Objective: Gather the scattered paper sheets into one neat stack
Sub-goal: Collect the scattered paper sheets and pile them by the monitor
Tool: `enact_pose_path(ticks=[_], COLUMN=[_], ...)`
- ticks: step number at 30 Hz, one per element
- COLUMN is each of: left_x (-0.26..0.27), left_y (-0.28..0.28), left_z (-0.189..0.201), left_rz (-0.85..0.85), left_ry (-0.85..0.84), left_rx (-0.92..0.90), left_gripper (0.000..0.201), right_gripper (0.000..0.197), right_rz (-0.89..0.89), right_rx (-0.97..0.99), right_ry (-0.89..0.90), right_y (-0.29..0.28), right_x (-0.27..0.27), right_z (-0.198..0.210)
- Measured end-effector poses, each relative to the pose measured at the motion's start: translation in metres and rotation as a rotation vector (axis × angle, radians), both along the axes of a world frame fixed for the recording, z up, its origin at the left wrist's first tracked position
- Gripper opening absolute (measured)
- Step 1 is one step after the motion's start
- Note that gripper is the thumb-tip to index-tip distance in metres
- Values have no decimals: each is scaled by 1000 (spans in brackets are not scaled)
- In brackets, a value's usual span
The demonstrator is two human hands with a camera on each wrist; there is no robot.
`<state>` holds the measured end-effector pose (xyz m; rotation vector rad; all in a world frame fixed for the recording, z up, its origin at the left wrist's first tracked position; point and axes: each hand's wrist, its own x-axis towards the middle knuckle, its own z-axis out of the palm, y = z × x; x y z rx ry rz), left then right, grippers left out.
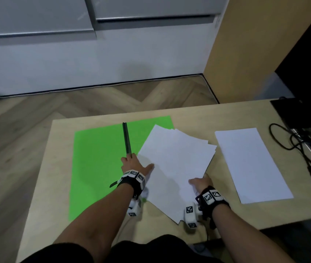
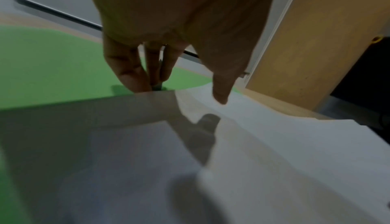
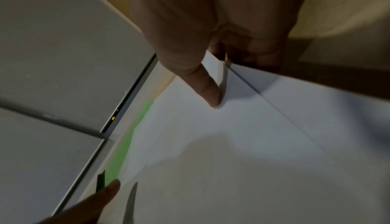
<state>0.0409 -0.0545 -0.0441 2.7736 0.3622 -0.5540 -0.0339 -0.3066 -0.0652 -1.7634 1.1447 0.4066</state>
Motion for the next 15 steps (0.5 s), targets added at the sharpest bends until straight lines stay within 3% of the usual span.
enact_pose_path(ticks=[3, 5, 8, 12, 15], left_x=[-2, -6, -12, -17, -27], left_y=[1, -2, -4, -3, 0], left_z=[4, 10, 8, 3, 3], left_rz=[71, 98, 143, 45, 8], left_ry=[32, 62, 90, 156, 199], left_rx=[-18, -27, -182, -299, -364], left_gripper=[97, 90, 80, 68, 68], right_gripper=[50, 52, 55, 61, 43], right_rz=[79, 115, 215, 347, 389], right_rx=[-41, -42, -76, -82, -39], right_ry=[36, 20, -27, -17, -73], right_y=[10, 17, 25, 27, 26], right_x=[2, 0, 0, -2, -6], right_z=[11, 13, 16, 18, 18])
